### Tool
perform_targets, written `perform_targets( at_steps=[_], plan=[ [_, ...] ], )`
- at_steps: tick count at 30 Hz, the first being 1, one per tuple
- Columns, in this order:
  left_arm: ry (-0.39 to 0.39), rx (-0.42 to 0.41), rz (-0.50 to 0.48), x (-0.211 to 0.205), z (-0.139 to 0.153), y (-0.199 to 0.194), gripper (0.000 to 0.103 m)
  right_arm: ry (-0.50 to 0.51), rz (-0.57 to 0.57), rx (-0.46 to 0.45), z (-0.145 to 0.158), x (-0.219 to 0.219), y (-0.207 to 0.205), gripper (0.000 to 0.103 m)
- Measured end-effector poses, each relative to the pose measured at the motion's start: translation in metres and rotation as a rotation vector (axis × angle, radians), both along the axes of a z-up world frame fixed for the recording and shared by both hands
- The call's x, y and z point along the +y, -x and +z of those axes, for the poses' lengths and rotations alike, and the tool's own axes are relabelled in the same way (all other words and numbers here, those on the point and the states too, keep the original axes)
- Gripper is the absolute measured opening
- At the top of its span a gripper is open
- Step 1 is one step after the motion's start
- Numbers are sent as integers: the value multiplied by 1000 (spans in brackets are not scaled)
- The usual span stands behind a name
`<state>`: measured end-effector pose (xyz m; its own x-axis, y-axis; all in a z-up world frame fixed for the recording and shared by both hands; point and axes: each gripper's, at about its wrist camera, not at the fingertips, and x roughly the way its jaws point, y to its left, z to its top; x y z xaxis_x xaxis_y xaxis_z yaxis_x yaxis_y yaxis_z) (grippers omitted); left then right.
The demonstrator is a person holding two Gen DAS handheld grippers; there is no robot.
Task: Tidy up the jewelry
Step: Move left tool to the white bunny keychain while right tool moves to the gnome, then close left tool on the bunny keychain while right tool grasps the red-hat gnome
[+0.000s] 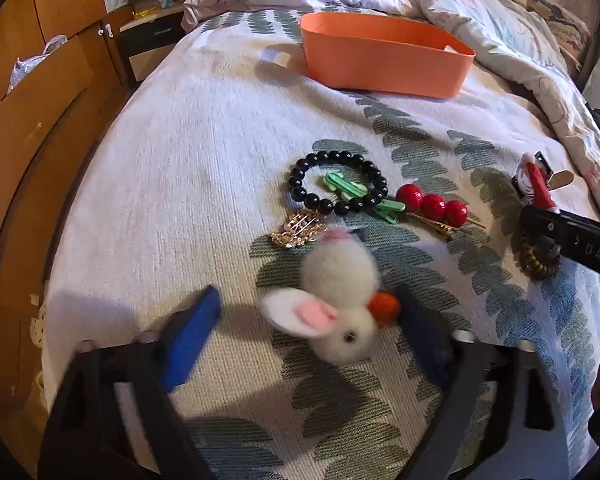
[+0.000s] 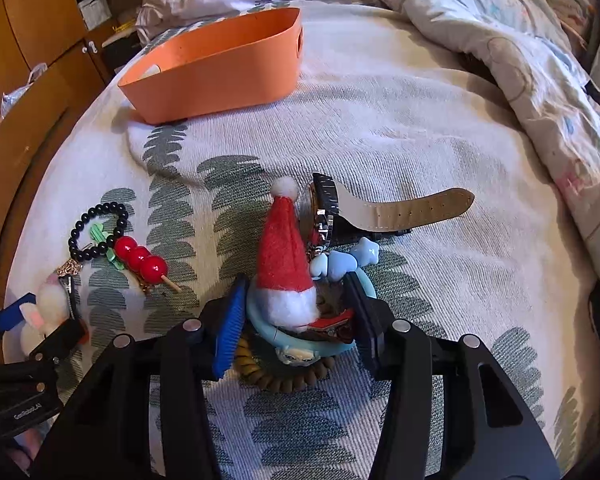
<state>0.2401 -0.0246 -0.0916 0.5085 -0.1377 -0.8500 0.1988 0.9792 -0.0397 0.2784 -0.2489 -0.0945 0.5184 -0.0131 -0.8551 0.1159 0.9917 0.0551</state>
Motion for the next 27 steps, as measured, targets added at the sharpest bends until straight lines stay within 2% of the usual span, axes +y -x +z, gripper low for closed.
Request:
perform_targets(
  at_steps=[1, 3, 6, 12, 21, 23, 24, 27],
  plan=[
    [6, -5, -5, 0, 1, 1, 71, 2, 0, -3, 1, 0, 1, 49],
    [12, -11, -13, -1, 3, 1, 57, -7, 0, -5, 1, 0, 1, 48],
    [33, -13, -18, -1, 4, 2, 48, -22, -3, -8, 2, -1, 1, 48],
    [59, -22, -8, 5, 11, 2, 38, -44, -9, -22, 9, -4, 4, 47],
    [121, -60, 40, 26, 34, 0, 33, -76, -19, -68, 31, -10, 11, 43],
    [135, -76, 48, 31, 43, 1, 33, -84, -20, -76, 35, -11, 12, 39],
    [144, -81, 49, 32, 46, 0, 33, -88, -19, -79, 37, -10, 12, 27],
    [164, -99, 57, 36, 56, 2, 33, -97, -15, -83, 42, -9, 15, 27]
  ],
)
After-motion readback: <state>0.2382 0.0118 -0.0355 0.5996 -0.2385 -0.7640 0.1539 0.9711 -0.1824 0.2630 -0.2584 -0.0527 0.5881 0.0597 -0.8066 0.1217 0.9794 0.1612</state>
